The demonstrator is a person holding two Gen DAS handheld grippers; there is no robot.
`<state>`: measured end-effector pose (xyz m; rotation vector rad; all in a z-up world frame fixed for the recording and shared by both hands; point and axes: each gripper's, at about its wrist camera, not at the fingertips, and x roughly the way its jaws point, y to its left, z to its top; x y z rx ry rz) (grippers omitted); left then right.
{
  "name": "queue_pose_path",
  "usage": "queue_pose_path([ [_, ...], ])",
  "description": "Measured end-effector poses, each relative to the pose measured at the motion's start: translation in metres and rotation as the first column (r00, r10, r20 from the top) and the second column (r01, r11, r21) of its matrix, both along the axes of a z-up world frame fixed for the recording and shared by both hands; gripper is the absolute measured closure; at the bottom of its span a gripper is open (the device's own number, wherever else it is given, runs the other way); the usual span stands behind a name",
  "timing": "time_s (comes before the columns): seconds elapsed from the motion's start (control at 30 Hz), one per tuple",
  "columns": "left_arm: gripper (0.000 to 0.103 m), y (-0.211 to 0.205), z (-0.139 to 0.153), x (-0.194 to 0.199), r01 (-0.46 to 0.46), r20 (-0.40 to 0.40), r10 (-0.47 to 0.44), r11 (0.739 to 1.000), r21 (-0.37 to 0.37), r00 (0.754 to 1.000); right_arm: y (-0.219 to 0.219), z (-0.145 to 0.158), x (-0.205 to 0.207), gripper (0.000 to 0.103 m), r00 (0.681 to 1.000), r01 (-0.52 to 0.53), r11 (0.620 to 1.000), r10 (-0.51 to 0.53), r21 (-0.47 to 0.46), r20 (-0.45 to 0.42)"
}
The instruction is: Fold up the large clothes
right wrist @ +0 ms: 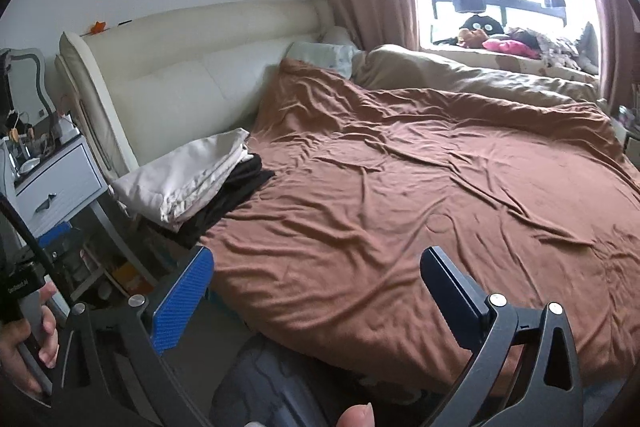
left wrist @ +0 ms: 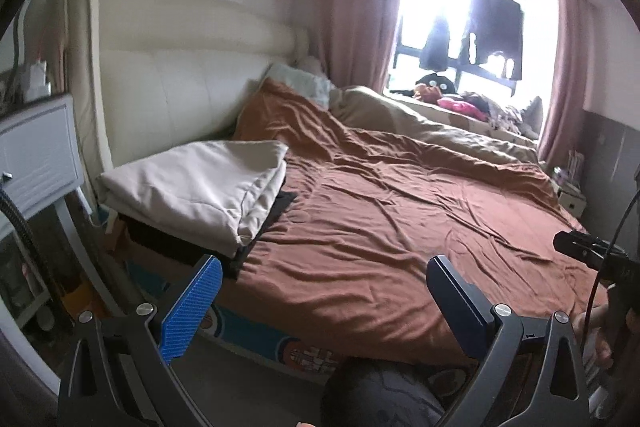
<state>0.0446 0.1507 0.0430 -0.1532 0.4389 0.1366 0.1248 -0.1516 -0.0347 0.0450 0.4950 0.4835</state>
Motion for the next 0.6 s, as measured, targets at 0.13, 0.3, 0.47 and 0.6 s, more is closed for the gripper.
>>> queue_pose_path([
  [0.13,0.000,-0.018,-0.002,-0.014,0.031,0.023,-0.032,0.999,0.020,0.999,-0.019,-0.010,-0.018,0.000,1.000,0.020,1.000,-0.020,-0.003,-0.009],
  [0.3,0.000,-0.035,-0.003,-0.027,0.059,0.047,-0.061,0.998,0.037,0.997,-0.042,-0.016,-0.040,0.000,0.999,0.052,0.999,-0.052,0.006,0.015],
  [0.47,0.001,-0.046,0.000,-0.044,0.075,0.091,-0.079,0.996,0.047,0.993,-0.055,-0.022,-0.062,0.000,0.994,0.090,0.996,-0.089,-0.015,0.062],
  [0.6,0.001,-0.050,-0.001,-0.049,0.092,0.102,-0.096,0.995,0.046,0.990,-0.063,-0.028,-0.071,0.000,0.991,0.114,0.993,-0.114,0.000,0.064],
])
